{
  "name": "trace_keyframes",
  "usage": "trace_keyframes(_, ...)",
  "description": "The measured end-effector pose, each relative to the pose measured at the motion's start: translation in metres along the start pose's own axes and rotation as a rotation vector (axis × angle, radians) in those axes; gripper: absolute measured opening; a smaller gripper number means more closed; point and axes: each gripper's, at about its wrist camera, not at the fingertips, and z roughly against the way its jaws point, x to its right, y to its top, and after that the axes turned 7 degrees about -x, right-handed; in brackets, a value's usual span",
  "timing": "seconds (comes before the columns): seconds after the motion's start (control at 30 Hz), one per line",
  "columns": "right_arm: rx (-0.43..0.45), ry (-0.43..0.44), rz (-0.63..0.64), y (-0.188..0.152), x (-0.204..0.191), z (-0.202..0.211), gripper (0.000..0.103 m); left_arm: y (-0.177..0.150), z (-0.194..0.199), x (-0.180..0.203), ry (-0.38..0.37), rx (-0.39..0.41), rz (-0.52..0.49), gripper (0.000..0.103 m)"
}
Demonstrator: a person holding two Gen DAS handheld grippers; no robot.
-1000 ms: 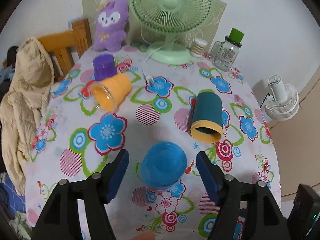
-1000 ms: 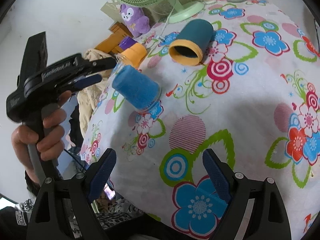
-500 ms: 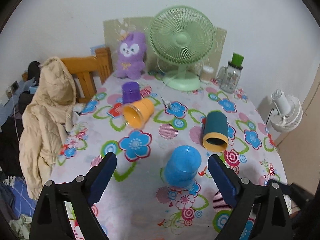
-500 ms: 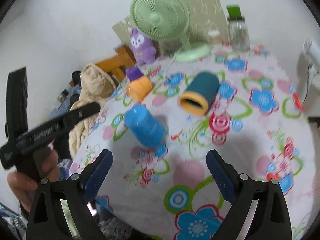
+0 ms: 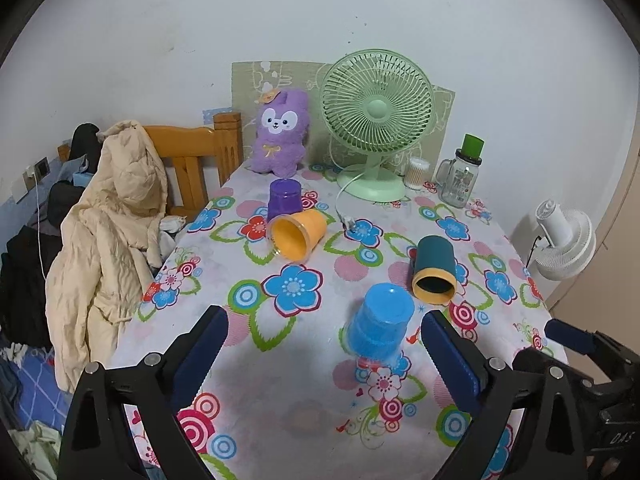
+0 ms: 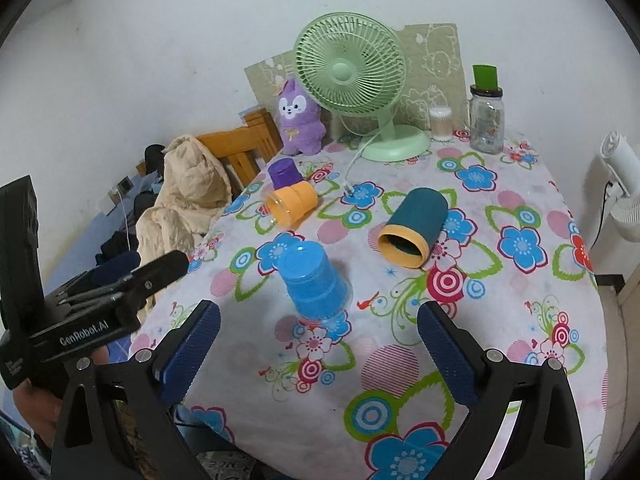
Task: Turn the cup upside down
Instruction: 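Open the left gripper and withdraw both tools from the cup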
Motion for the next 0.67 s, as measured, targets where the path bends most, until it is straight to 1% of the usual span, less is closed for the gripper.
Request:
trace_keyframes(0.23,0.030,-0.013,0.009,0.0024,-0.0074,0.0067,0.100,-0.0023,0.0057,-0.0034,-0.016,0.009,0.000,0.099)
trace_keyframes(0.43,0.033,-0.017,0.009,0.0029,-0.0079,0.0077,0.100,-0.0034,0.0062,-0.0049,-0.030,0.007,0.006,0.099)
trace_keyframes(0.67,0.038,-0.017,0.013,0.0029,-0.0088,0.0077,0.100,-0.0025,0.0071,-0.0046,-0.029,0.012,0.008,0.099)
